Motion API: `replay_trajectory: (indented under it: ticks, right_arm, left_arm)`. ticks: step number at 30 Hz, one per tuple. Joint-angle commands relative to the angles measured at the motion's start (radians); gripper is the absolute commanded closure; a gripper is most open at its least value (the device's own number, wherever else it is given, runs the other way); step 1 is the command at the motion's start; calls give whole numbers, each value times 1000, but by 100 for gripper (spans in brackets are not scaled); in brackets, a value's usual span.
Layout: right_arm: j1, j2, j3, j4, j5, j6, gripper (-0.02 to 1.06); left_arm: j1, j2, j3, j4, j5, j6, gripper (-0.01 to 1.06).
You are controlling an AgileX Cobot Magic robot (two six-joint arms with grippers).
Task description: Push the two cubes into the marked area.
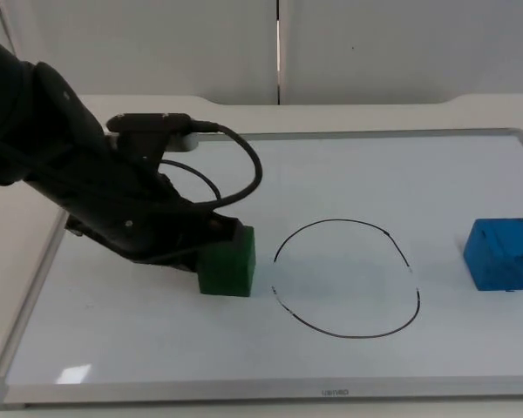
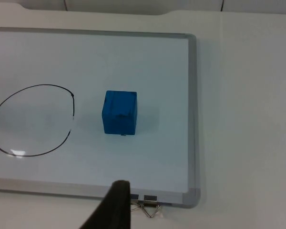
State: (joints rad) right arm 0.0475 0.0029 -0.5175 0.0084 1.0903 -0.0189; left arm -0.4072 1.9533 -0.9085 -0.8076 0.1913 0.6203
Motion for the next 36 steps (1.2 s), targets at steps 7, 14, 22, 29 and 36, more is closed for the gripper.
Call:
replay_trajectory:
  ticks: [7,14,22,29,36]
  right_arm:
    - [-4,-3,3,3,-12,0,-1]
    - [-4,-3,3,3,-12,0,-1]
    - [-4,-3,3,3,-12,0,-1]
    - [-4,-3,3,3,-12,0,-1]
    - [-4,-3,3,3,-12,0,-1]
  left_arm:
    - [-14,-1,-4,-14,4,3,105]
    - [-14,-1,-4,-14,11,3,105]
    - [-22,-1,-4,-17,12,3,105]
    - [-81,-1,-4,-16,-28,3,105]
    - [-90,-1,-4,-16,-45,3,105]
